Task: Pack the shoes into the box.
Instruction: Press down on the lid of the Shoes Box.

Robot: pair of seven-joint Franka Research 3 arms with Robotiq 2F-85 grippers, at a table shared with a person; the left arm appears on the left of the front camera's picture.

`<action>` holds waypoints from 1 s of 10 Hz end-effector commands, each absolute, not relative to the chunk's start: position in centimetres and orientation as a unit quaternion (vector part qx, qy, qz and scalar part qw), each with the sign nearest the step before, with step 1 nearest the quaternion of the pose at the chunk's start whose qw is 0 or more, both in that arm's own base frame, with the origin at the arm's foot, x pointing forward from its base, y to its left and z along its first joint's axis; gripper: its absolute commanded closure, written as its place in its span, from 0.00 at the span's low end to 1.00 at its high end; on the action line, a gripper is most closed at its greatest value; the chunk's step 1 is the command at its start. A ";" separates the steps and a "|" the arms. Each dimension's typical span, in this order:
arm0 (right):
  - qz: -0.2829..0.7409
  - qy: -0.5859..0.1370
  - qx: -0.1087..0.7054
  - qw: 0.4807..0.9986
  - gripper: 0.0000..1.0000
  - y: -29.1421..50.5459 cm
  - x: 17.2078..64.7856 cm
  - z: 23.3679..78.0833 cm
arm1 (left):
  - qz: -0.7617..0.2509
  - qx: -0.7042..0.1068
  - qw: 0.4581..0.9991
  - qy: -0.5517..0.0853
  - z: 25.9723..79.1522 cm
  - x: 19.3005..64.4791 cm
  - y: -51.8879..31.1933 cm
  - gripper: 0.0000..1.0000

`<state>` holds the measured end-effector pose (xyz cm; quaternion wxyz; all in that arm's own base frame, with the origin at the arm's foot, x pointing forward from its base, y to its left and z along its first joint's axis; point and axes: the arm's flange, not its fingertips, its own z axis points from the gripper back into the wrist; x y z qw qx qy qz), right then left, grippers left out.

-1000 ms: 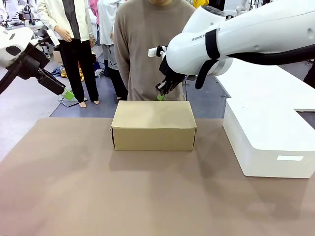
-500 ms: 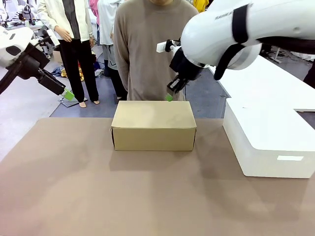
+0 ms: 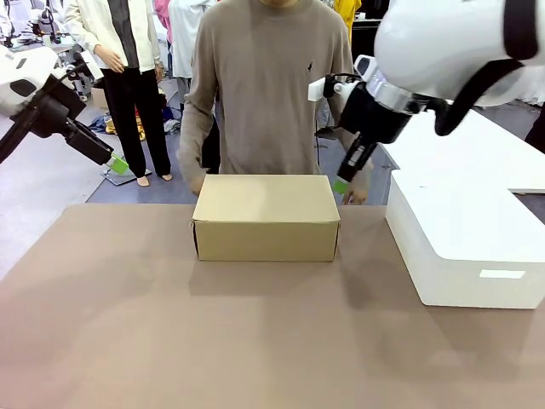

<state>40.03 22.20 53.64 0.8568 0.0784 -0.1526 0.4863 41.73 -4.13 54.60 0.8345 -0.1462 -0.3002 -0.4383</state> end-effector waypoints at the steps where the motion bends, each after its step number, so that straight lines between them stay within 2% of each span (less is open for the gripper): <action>1: 0.464 -0.151 0.030 0.872 0.82 20.8 38.3 53.5 | -0.436 -0.144 0.837 -0.299 54.7 41.8 -4.0 0.00; 5: 0.437 -0.149 0.001 0.887 0.08 19.5 37.2 53.1 | -0.436 -0.144 0.837 -0.299 54.7 41.8 -4.0 0.00; 6: 0.423 -0.157 -0.005 0.892 0.00 19.4 37.7 53.0 | -0.436 -0.144 0.837 -0.299 54.7 41.8 -4.0 0.00; 10: 0.391 -0.170 0.024 0.904 0.00 19.0 37.9 52.5 | -0.436 -0.144 0.837 -0.299 54.7 41.8 -4.0 0.00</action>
